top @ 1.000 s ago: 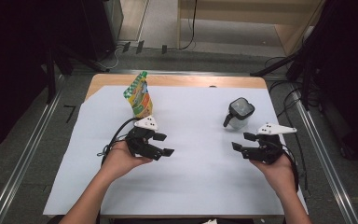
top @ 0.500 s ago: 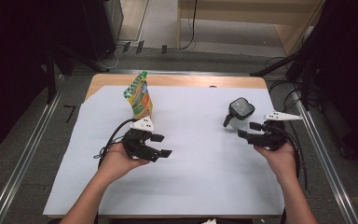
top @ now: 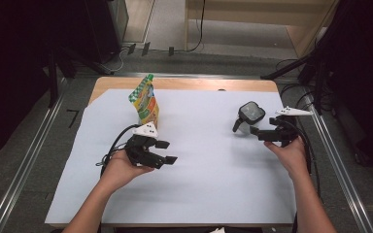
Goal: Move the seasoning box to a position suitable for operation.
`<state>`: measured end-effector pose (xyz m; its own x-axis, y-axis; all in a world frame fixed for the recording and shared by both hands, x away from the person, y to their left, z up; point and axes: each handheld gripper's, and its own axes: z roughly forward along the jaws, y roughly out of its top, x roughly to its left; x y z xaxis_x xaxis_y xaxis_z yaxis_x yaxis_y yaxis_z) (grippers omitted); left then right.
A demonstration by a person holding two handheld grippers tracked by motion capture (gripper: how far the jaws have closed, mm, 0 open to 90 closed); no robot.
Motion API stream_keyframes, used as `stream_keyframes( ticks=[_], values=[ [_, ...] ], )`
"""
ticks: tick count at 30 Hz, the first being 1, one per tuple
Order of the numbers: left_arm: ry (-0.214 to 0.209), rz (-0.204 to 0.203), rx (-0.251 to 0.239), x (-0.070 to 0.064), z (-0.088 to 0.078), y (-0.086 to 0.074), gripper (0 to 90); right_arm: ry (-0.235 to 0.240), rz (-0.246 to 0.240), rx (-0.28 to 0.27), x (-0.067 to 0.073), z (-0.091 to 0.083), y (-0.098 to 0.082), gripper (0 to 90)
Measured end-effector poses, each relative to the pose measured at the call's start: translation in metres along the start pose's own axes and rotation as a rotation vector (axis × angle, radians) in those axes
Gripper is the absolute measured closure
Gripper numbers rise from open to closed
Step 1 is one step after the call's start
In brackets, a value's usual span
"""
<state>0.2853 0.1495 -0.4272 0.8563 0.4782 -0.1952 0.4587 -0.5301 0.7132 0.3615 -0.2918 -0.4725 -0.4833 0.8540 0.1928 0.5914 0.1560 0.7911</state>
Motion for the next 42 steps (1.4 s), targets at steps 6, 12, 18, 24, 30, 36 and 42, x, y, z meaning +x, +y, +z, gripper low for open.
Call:
stream_keyframes(
  ticks=[6, 12, 18, 24, 30, 36, 42],
  values=[
    [0.004, 0.005, -0.006, -0.002, 0.0, -0.001, 36.3, 0.0, -0.012, -0.016, -0.011, 0.018, -0.005, 4.0],
    [-0.002, 0.012, -0.002, -0.005, 0.004, -0.002, 36.6, -0.024, -0.011, -0.015, -0.015, 0.034, -0.009, 6.0],
    [-0.004, 0.025, 0.012, -0.009, 0.007, -0.002, 36.7, -0.029, -0.02, -0.035, -0.013, 0.046, -0.009, 6.9],
    [-0.006, 0.014, 0.014, -0.011, 0.008, -0.007, 36.7, -0.034, -0.012, -0.056, -0.013, 0.058, -0.008, 7.0],
    [-0.005, 0.013, 0.016, -0.013, 0.008, -0.009, 36.8, -0.044, -0.018, -0.084, -0.01, 0.068, -0.007, 8.1],
    [0.0, -0.003, 0.015, -0.012, 0.006, -0.014, 36.7, -0.071, -0.018, -0.086, -0.006, 0.078, -0.006, 9.3],
    [0.011, -0.009, 0.015, -0.013, 0.002, -0.018, 36.7, -0.055, -0.023, -0.094, -0.006, 0.081, -0.004, 9.0]
  ],
)
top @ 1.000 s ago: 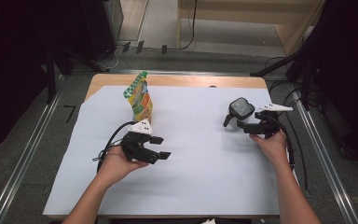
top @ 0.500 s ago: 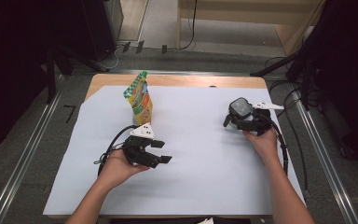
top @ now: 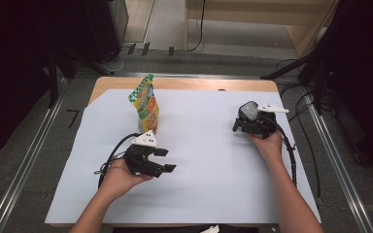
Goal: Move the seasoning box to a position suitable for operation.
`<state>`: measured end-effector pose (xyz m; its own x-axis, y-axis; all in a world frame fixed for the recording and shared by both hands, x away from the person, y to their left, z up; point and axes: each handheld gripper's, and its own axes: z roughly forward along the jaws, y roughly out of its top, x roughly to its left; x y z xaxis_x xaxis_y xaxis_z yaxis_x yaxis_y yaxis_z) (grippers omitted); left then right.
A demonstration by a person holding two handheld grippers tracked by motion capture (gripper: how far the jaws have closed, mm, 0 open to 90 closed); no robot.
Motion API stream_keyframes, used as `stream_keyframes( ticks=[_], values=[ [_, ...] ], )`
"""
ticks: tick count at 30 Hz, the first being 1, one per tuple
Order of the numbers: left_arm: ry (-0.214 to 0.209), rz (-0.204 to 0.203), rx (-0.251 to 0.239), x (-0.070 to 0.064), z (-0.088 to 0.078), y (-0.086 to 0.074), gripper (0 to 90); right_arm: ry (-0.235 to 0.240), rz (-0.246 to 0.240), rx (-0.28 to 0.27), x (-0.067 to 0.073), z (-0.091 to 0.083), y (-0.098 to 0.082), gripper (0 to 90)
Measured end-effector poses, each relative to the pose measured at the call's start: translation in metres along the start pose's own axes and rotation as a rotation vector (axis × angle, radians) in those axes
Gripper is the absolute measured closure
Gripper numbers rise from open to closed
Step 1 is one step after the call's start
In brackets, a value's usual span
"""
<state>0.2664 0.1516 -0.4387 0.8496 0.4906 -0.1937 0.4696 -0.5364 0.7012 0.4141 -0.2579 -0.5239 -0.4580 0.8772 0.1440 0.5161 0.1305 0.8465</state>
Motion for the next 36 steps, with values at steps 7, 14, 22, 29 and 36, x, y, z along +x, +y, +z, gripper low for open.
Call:
stream_keyframes(
  ticks=[7, 14, 22, 29, 36],
  values=[
    [0.005, -0.012, -0.006, 0.001, -0.001, -0.003, 36.7, 0.01, 0.017, -0.024, -0.001, 0.002, 0.002, 9.9],
    [0.008, -0.014, -0.003, 0.002, -0.001, -0.003, 36.7, -0.001, 0.018, -0.038, -0.001, 0.001, 0.001, 13.9],
    [0.009, -0.02, -0.011, 0.004, -0.003, -0.004, 36.9, -0.018, -0.032, -0.035, 0.006, 0.001, 0.0, 14.4],
    [0.007, -0.019, -0.012, 0.005, -0.003, -0.003, 36.8, -0.003, -0.033, -0.042, 0.008, -0.001, 0.0, 14.7],
    [0.014, -0.026, -0.02, 0.007, -0.004, -0.001, 37.6, 0.024, -0.045, -0.069, 0.017, -0.01, 0.005, 14.9]
  ],
)
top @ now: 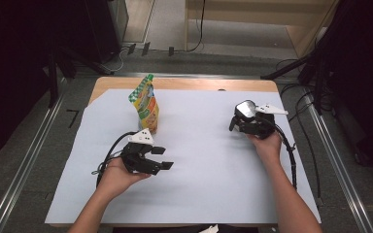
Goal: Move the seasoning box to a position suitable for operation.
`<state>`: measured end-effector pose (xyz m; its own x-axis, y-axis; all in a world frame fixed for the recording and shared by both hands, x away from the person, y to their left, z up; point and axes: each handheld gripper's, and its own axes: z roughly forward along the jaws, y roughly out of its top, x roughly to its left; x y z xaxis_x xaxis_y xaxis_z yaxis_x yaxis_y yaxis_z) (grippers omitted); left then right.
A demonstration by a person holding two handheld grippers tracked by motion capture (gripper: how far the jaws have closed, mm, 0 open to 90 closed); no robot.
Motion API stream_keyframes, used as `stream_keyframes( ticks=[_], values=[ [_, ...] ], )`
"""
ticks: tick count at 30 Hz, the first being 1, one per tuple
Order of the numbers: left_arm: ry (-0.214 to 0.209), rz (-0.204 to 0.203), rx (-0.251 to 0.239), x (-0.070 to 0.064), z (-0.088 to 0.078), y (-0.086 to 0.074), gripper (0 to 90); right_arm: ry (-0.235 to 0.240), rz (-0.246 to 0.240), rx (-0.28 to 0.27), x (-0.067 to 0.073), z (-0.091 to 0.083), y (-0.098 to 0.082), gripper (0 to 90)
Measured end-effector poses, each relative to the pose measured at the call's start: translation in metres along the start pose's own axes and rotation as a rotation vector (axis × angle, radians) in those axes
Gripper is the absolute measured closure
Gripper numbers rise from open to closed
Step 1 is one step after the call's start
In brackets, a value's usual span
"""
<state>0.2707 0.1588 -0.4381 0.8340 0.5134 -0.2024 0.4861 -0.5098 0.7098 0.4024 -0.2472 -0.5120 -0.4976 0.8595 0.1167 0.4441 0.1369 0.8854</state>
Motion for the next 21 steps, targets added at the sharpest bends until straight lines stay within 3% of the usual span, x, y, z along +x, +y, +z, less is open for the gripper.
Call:
stream_keyframes(
  ticks=[6, 21],
  values=[
    [-0.004, -0.004, -0.003, 0.003, 0.0, 0.001, 37.5, 0.025, -0.027, -0.013, 0.009, -0.005, 0.003, 15.1],
    [-0.02, -0.015, 0.0, 0.012, 0.005, 0.007, 36.4, 0.115, -0.089, -0.029, 0.05, -0.019, 0.007, 15.3]
  ],
)
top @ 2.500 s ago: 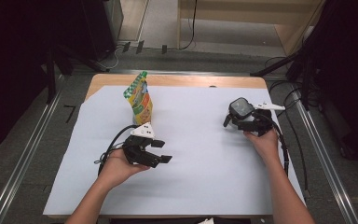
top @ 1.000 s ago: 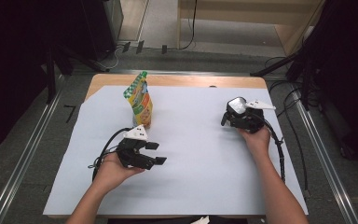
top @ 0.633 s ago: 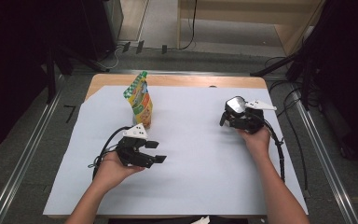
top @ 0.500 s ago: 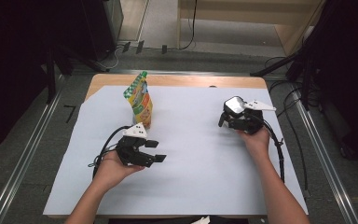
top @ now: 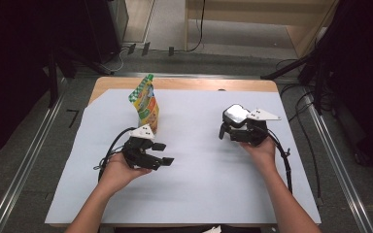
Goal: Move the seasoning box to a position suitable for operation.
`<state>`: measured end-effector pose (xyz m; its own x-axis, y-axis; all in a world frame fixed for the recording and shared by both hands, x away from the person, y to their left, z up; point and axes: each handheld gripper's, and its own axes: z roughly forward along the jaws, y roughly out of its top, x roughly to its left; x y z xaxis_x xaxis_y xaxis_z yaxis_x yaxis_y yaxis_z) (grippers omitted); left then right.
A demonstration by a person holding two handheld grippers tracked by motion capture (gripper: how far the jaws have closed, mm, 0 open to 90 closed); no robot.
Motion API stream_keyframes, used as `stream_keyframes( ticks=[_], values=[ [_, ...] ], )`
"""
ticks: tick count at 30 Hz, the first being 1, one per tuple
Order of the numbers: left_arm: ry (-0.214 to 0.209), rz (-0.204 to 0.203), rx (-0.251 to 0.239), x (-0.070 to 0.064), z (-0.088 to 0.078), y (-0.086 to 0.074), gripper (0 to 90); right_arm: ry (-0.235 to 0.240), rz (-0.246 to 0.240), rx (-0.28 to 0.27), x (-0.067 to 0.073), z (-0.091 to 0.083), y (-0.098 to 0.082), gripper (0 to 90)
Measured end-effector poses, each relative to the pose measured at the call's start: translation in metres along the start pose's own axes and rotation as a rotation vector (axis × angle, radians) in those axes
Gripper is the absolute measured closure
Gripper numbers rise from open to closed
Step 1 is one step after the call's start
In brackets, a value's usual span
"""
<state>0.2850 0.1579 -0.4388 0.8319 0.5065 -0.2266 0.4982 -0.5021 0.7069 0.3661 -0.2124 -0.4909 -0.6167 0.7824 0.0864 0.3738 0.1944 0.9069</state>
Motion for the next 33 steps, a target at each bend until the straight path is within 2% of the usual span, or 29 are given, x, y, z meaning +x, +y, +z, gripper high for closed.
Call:
stream_keyframes(
  ticks=[3, 5, 9, 13, 19, 21, 27, 30, 33],
  values=[
    [0.007, 0.008, 0.017, 0.003, 0.003, 0.002, 35.8, 0.018, -0.011, 0.002, 0.009, -0.004, 0.0, 15.4],
    [0.007, 0.007, 0.018, 0.003, 0.004, 0.002, 35.8, 0.023, -0.018, 0.004, 0.012, -0.005, -0.001, 15.4],
    [0.001, 0.003, 0.012, 0.006, 0.006, 0.006, 35.7, 0.057, -0.035, 0.008, 0.026, -0.008, -0.003, 15.5],
    [-0.001, 0.008, 0.011, 0.006, 0.009, 0.007, 35.8, 0.083, -0.03, 0.012, 0.035, -0.008, -0.006, 15.5],
    [-0.004, 0.007, 0.001, 0.009, 0.008, 0.01, 35.8, 0.136, -0.021, 0.014, 0.05, -0.002, -0.011, 15.6],
    [-0.005, 0.002, 0.0, 0.011, 0.008, 0.01, 35.8, 0.155, -0.042, 0.021, 0.06, 0.0, -0.011, 15.6],
    [-0.001, -0.003, -0.003, 0.012, 0.007, 0.009, 35.8, 0.198, -0.061, 0.036, 0.075, 0.008, -0.015, 15.6],
    [0.003, -0.006, -0.006, 0.013, 0.005, 0.009, 35.8, 0.235, -0.071, 0.06, 0.088, 0.016, -0.018, 15.6],
    [0.002, -0.01, -0.007, 0.013, 0.005, 0.009, 35.8, 0.246, -0.076, 0.066, 0.092, 0.019, -0.019, 15.7]
  ],
)
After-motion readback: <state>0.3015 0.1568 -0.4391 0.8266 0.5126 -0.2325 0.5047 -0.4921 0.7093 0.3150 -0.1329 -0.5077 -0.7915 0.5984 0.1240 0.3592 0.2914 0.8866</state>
